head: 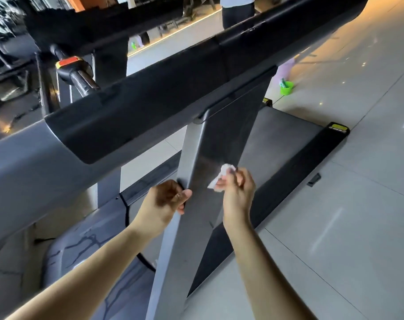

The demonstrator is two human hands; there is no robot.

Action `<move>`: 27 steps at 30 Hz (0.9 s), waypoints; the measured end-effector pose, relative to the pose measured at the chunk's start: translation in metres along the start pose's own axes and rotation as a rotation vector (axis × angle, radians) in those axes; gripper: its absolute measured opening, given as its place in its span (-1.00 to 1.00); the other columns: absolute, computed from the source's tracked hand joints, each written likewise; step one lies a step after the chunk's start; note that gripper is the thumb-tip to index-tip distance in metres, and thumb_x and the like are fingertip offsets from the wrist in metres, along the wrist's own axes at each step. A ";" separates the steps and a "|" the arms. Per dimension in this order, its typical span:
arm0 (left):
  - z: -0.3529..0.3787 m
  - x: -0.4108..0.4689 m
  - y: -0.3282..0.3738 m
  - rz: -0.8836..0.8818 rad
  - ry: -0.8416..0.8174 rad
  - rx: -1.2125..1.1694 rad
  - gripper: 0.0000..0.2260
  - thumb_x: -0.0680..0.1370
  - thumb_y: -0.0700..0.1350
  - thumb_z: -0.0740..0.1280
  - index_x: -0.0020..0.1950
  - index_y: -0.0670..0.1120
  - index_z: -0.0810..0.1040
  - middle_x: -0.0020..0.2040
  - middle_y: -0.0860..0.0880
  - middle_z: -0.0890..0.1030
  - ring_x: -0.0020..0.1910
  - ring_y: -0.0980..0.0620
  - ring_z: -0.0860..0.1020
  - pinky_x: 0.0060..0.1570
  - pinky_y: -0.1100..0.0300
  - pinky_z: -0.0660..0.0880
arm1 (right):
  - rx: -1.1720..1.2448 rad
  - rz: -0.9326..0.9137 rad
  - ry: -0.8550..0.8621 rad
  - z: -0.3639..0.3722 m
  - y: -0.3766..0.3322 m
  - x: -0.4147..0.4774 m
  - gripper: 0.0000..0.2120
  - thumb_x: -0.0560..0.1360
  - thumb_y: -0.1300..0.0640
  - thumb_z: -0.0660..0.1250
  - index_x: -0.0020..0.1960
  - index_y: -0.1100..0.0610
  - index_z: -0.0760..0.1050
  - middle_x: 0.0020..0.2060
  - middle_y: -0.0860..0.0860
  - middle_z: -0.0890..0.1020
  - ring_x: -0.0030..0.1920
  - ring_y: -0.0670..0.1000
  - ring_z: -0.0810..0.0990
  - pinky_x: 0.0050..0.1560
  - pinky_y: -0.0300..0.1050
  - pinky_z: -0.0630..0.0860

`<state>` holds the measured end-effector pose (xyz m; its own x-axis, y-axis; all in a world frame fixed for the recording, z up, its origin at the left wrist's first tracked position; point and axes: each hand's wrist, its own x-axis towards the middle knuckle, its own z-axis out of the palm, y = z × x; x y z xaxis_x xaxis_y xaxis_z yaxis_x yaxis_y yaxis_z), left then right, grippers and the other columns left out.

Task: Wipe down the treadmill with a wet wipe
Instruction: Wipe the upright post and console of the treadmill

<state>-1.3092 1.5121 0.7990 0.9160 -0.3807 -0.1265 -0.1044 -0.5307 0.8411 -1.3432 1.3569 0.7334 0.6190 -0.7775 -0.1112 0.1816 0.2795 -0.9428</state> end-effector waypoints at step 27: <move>-0.003 0.002 -0.010 0.028 -0.046 -0.015 -0.78 0.64 -0.27 0.33 -0.20 -0.18 0.45 -0.42 0.01 0.57 -0.45 0.15 0.47 -0.34 0.36 0.36 | -0.057 -0.241 -0.143 0.025 0.030 -0.072 -0.92 0.62 0.25 0.35 -0.04 0.18 0.49 -0.23 0.01 0.70 -0.21 -0.07 0.70 -0.15 -0.05 0.63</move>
<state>-1.3054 1.5192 0.7923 0.8942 -0.4294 -0.1268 -0.1230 -0.5079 0.8526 -1.3629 1.4354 0.7214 0.6656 -0.7290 0.1598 0.2961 0.0614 -0.9532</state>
